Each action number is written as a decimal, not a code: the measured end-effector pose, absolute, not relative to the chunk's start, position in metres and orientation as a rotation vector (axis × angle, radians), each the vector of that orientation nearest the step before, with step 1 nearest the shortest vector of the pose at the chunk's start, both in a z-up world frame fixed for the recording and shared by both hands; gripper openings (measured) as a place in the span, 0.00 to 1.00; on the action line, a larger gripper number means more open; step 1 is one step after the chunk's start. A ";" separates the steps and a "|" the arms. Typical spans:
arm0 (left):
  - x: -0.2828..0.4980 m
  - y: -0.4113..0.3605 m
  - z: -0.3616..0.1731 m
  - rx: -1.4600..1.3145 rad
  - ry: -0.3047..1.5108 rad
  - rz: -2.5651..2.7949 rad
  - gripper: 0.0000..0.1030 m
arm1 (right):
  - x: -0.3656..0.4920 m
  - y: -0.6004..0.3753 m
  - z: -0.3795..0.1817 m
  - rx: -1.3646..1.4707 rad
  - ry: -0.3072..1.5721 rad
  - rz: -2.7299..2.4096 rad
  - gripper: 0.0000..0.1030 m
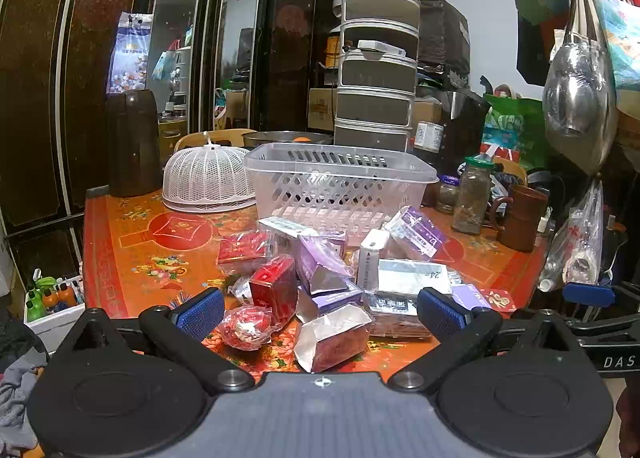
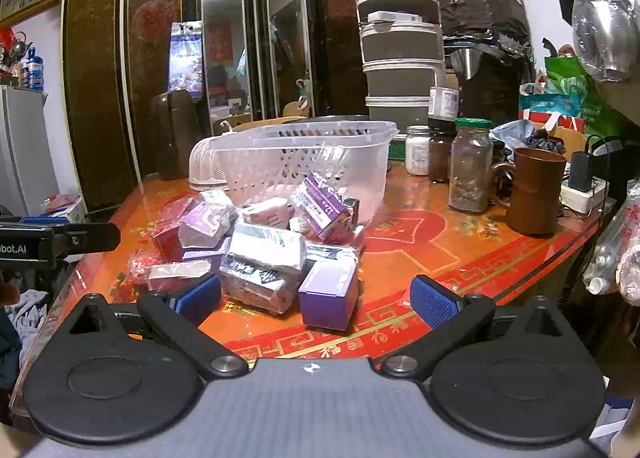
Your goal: Organize objects
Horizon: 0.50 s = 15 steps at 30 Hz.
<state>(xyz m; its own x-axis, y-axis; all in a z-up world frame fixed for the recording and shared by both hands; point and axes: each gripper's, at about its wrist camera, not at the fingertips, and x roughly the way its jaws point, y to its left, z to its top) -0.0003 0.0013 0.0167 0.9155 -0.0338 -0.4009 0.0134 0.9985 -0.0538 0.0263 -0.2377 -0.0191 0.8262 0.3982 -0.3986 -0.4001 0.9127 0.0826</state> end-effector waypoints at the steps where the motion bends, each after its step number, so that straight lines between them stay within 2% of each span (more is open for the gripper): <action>1: 0.000 0.002 0.017 -0.050 0.413 -0.023 1.00 | 0.026 -0.237 -0.019 -0.007 0.424 0.426 1.00; 15: 0.000 0.003 0.015 -0.056 0.435 0.009 1.00 | 0.026 -0.236 -0.012 -0.012 0.425 0.428 1.00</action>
<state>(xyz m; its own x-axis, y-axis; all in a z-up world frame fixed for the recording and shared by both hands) -0.0003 0.0031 0.0155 0.9070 -0.0035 -0.4212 -0.0205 0.9984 -0.0526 0.0264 -0.2359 -0.0118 0.8234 0.4004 -0.4021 -0.4053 0.9109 0.0770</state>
